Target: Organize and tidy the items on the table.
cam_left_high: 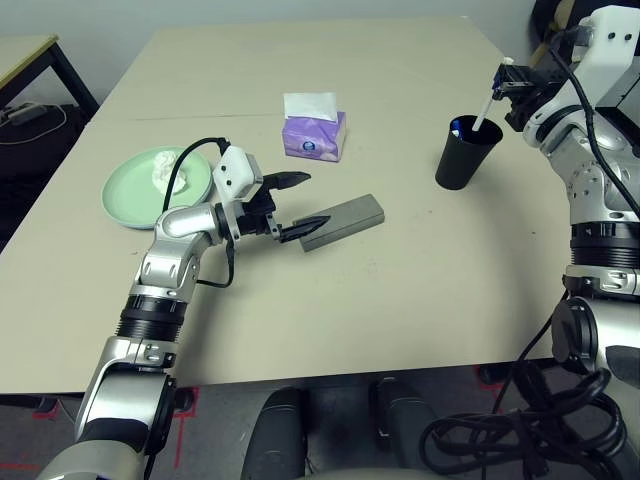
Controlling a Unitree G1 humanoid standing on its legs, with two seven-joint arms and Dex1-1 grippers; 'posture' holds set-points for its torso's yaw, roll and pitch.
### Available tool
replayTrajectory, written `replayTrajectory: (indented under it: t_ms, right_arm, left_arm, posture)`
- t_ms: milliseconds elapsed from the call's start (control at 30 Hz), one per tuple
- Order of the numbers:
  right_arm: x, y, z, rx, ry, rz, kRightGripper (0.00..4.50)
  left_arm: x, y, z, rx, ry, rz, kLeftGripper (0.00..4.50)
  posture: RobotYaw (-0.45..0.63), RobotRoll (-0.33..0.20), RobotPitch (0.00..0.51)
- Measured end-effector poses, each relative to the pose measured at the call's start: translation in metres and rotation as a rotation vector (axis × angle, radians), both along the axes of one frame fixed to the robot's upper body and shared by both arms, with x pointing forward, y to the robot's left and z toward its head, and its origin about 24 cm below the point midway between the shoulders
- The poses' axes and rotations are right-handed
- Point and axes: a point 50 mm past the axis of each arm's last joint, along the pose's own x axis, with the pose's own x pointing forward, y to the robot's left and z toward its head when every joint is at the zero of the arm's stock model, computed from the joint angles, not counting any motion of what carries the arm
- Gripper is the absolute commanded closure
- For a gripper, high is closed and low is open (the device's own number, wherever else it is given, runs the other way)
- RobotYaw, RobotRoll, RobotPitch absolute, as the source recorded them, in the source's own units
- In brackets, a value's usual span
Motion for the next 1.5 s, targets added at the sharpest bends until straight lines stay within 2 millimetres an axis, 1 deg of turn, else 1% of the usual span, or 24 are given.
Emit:
replayTrajectory:
  t_ms: [133,300,333,367,400,567,667,767,833,933,967,1067,1167,1333,1367,1433,1500]
  right_arm:
    - [0.000,0.001,-0.002,-0.015,0.008,-0.005,2.86]
    - [0.000,0.001,-0.002,-0.016,0.008,-0.005,1.00]
    - [0.000,0.001,-0.002,-0.017,0.008,-0.005,0.56]
    - [0.000,0.001,-0.002,-0.018,0.008,-0.006,0.23]
    - [0.000,0.001,-0.002,-0.019,0.006,-0.006,0.04]
    - [0.000,0.001,-0.002,-0.029,0.004,-0.007,0.04]
    - [0.000,0.000,-0.008,-0.031,0.002,0.002,0.04]
    - [-0.005,0.002,-0.018,-0.098,-0.096,0.055,0.04]
    - [-0.009,0.007,-0.026,-0.125,-0.183,0.101,0.04]
    - [-0.012,0.014,-0.046,-0.094,-0.261,0.124,0.04]
    - [-0.012,0.016,-0.053,-0.086,-0.273,0.126,0.04]
    - [-0.016,0.014,-0.070,-0.060,-0.285,0.096,0.04]
    - [-0.019,0.011,-0.090,-0.040,-0.240,0.064,0.04]
    - [-0.023,0.006,-0.117,-0.002,-0.109,0.020,0.04]
    - [-0.024,0.006,-0.122,0.004,-0.085,0.020,0.04]
    - [-0.028,0.005,-0.127,0.013,-0.066,0.018,0.04]
    - [-0.032,0.004,-0.128,0.010,-0.067,0.022,0.04]
  left_arm:
    - [0.000,0.000,0.000,0.000,0.000,-0.001,0.00]
    - [0.000,0.000,0.000,0.001,0.000,-0.002,0.00]
    - [0.000,0.000,0.000,0.001,0.000,-0.002,0.00]
    - [0.000,0.000,0.000,0.001,0.000,-0.002,0.00]
    - [0.000,0.000,0.000,0.001,0.000,-0.002,0.00]
    - [0.000,0.000,0.000,0.001,0.000,-0.001,0.00]
    - [0.000,0.000,0.000,0.001,-0.002,0.005,0.00]
    - [0.005,0.001,-0.001,-0.008,-0.012,0.063,0.00]
    - [0.012,0.003,0.002,-0.053,-0.025,0.152,0.00]
    - [0.021,0.003,0.007,-0.140,-0.071,0.312,0.00]
    - [0.024,0.004,0.007,-0.159,-0.087,0.371,0.00]
    - [0.028,0.010,0.007,-0.231,-0.129,0.555,0.00]
    - [0.028,0.022,0.003,-0.298,-0.133,0.720,0.00]
    - [0.016,0.052,-0.022,-0.377,-0.066,0.999,0.00]
    - [0.009,0.060,-0.028,-0.388,-0.056,1.057,0.00]
    - [-0.002,0.070,-0.037,-0.408,-0.048,1.123,0.00]
    - [-0.013,0.076,-0.042,-0.429,-0.055,1.153,0.00]
  posture:
    - [0.02,0.000,0.076]
    - [0.02,0.000,0.071]
    - [0.02,0.000,0.071]
    - [0.02,0.000,0.071]
    - [0.02,0.000,0.070]
    - [0.01,0.000,0.067]
    - [0.00,0.000,0.056]
    - [0.00,0.000,0.050]
    - [0.00,0.000,0.048]
    - [0.01,0.000,0.046]
    - [0.01,0.000,0.046]
    - [0.02,0.000,0.051]
    - [0.04,0.000,0.053]
    - [0.05,0.000,0.051]
    - [0.05,0.000,0.051]
    - [0.06,0.000,0.053]
    - [0.07,0.000,0.056]
